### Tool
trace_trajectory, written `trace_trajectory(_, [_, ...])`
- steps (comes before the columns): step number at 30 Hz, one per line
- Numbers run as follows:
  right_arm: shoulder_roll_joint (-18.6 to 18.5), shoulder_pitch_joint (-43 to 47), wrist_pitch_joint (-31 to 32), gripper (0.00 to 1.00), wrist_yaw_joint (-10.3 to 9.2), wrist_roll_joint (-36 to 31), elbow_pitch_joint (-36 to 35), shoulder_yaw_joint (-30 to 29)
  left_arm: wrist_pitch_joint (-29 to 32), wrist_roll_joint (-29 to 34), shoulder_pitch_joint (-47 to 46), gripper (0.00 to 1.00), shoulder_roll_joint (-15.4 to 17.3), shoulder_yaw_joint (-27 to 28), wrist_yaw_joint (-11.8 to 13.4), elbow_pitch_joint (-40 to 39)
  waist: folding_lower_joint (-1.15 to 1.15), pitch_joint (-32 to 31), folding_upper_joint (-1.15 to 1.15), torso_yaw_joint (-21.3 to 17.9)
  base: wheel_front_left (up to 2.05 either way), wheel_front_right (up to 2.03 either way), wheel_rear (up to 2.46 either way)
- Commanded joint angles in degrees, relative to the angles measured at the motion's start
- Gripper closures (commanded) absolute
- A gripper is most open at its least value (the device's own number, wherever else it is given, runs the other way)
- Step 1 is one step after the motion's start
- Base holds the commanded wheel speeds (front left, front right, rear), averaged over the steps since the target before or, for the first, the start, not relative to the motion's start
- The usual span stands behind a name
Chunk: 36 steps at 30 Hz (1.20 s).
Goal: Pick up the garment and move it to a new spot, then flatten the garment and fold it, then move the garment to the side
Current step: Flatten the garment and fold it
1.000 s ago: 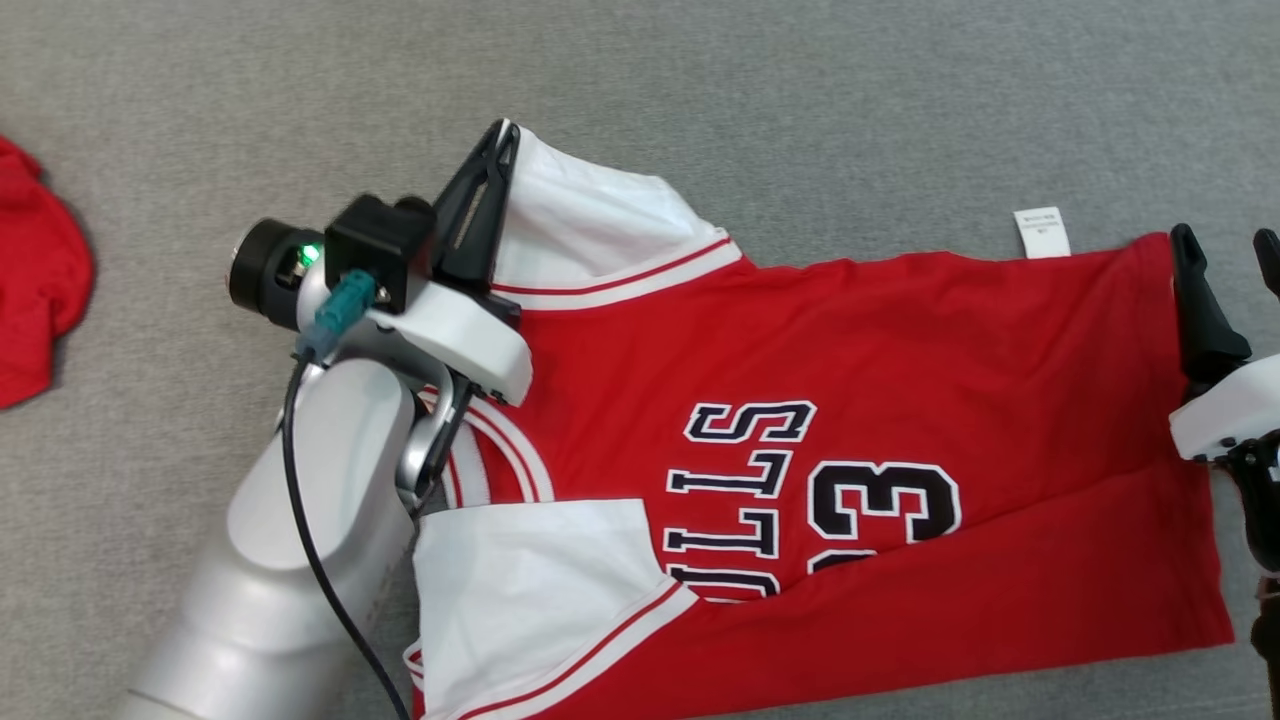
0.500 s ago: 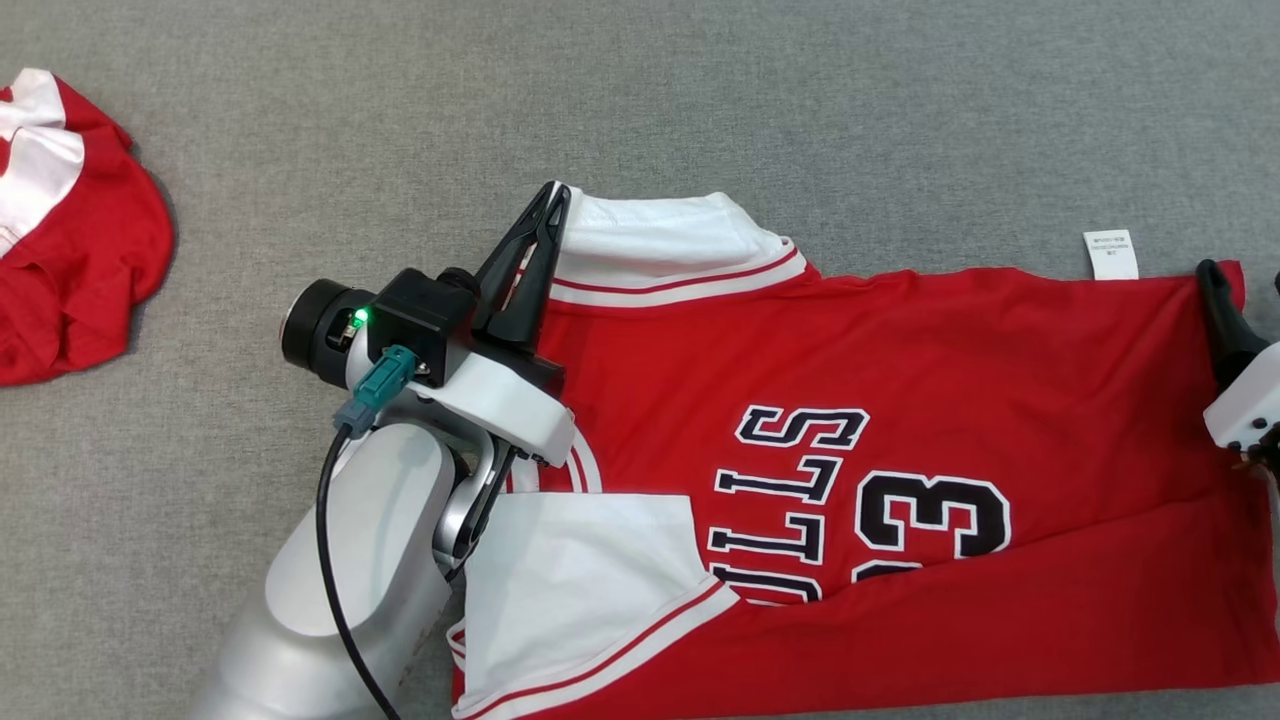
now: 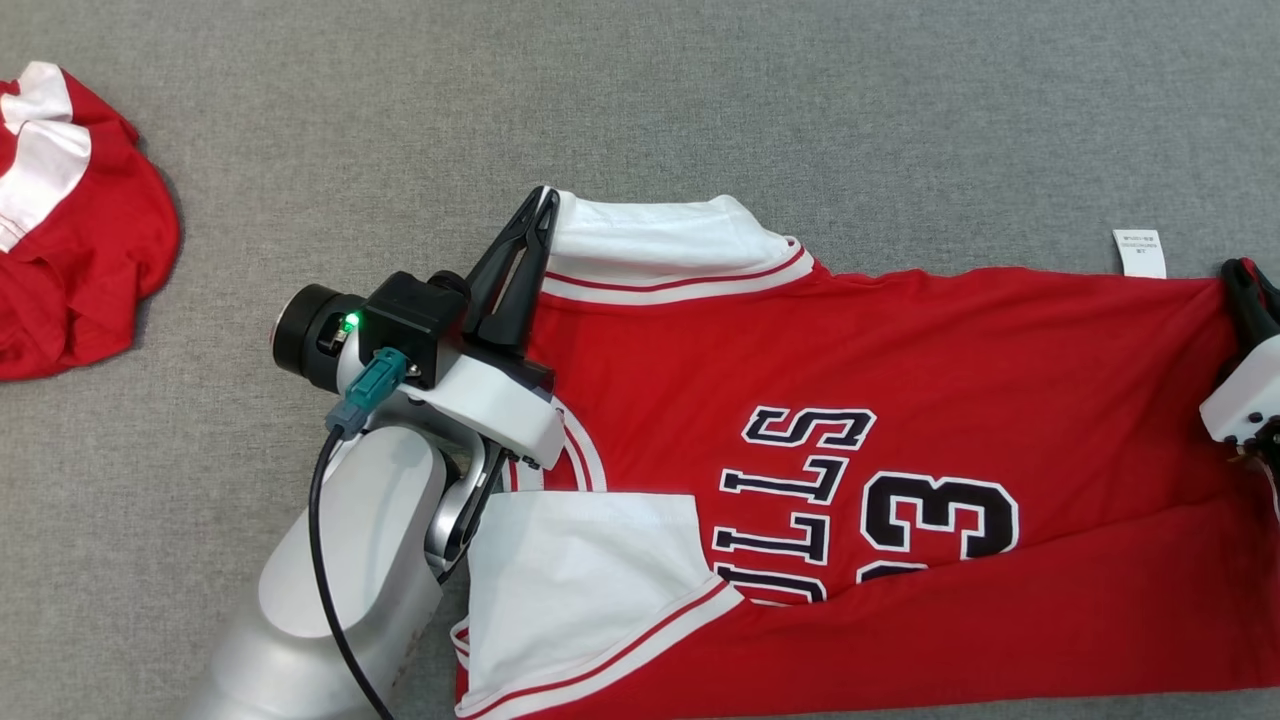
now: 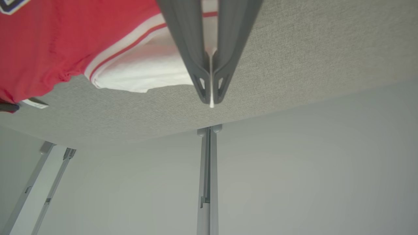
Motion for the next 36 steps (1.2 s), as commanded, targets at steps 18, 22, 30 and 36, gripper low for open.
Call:
trace_trajectory(18, [-3.3,-2.1,-7.5,1.0,-0.02,4.2,1.3,6.0,-0.3,-1.5,0.4,1.0,-0.5,3.9,0.9,-0.4,0.0,-3.1,0.0,0.9,0.0,0.0,0.0])
trace_trajectory(22, [-4.6,-0.9,-9.9,1.0,-0.02,5.4,2.1,7.6,-0.3,-1.3,1.5,1.0,-0.6,3.6,0.1,-0.6,0.0,-4.1,0.0,1.5,0.0,0.0,0.0])
trace_trajectory(30, [-5.7,3.2,-14.2,1.0,-0.02,6.5,2.0,9.5,-0.2,-0.7,5.5,1.0,1.1,1.6,-1.2,-1.8,0.0,-6.5,0.0,1.9,0.0,0.0,0.0])
trace_trajectory(36, [-6.1,6.2,-16.4,1.0,-0.02,8.5,1.3,10.1,0.5,-1.0,9.0,1.0,2.8,0.8,-1.3,-5.5,0.0,-7.9,0.0,1.9,0.0,0.0,0.0])
